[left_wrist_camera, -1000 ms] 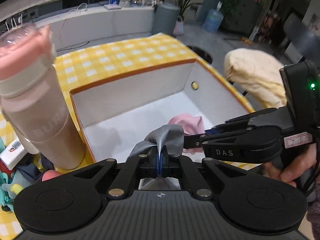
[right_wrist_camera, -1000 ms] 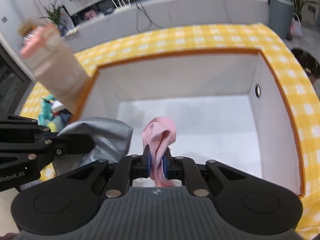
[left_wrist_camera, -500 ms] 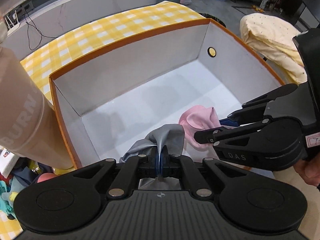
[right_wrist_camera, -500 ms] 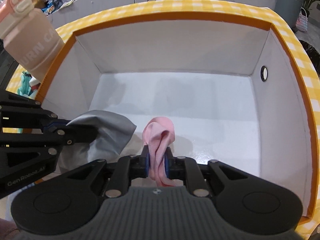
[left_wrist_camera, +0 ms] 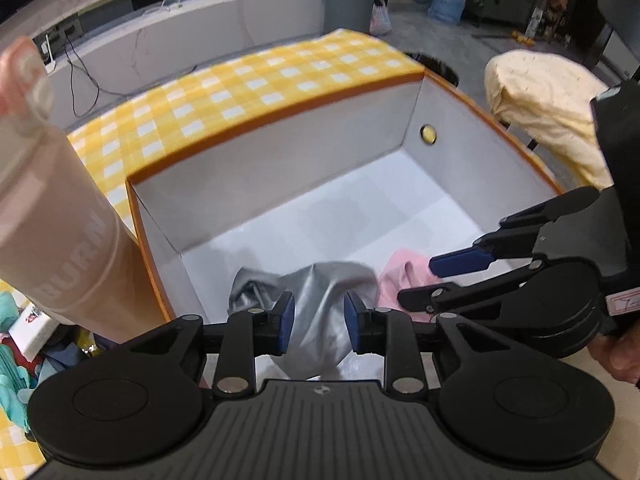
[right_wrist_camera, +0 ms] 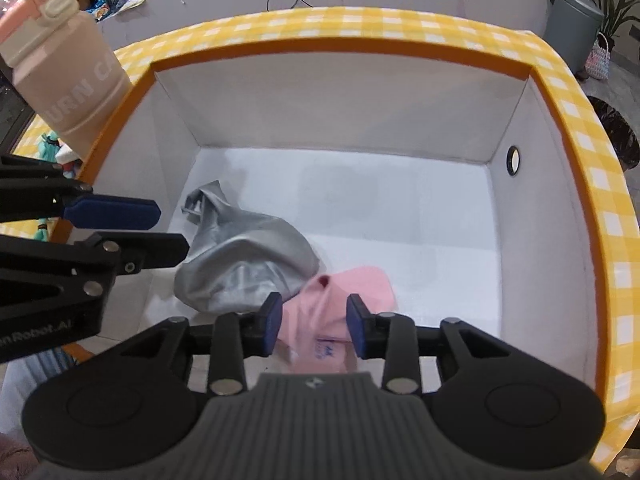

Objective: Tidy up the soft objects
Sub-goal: 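Withdraw both grippers from the box back toward the pile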

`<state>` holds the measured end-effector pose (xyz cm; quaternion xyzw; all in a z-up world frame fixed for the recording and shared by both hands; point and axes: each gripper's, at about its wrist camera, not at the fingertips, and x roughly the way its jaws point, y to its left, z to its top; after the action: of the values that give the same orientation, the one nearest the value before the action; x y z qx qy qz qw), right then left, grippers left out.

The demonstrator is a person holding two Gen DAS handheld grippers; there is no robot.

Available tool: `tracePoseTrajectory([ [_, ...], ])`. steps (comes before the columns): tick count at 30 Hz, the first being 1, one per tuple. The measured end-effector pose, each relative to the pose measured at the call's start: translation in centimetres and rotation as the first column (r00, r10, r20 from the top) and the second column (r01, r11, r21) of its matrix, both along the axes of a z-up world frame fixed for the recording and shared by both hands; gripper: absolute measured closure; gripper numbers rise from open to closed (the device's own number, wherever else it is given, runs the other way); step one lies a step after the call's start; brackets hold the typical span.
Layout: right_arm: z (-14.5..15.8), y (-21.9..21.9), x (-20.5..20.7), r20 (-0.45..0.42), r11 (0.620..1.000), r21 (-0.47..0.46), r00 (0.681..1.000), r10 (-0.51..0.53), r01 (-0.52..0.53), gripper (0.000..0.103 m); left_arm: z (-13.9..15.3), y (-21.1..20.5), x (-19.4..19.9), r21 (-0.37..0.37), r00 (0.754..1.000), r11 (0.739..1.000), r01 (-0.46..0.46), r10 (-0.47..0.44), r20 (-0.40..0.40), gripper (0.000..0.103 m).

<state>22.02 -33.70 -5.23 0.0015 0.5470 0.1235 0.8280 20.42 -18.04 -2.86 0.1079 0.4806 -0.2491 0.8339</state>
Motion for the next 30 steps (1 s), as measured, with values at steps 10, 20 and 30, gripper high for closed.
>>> tracePoseTrajectory([
  [10,3.4,0.1,-2.2,0.109,1.000,-0.012,0.994,-0.021,0.023,0.056,3.5,1.2,-2.7,-0.109,0.990,0.994,0.002,0.014,0.141,0.060],
  [20,7.2,2.2,-6.9,0.359,0.992,-0.082,0.931,-0.060,0.096,0.047,6.2,3.8,-6.2,-0.224,0.955,0.974,-0.024,0.089,0.282,0.060],
  [30,8.3,7.0,-10.2,0.512,0.998,-0.036,0.859,-0.021,0.046,0.035,5.9,9.0,-8.3,-0.229,0.911,0.964,-0.133,0.210,0.354,0.060],
])
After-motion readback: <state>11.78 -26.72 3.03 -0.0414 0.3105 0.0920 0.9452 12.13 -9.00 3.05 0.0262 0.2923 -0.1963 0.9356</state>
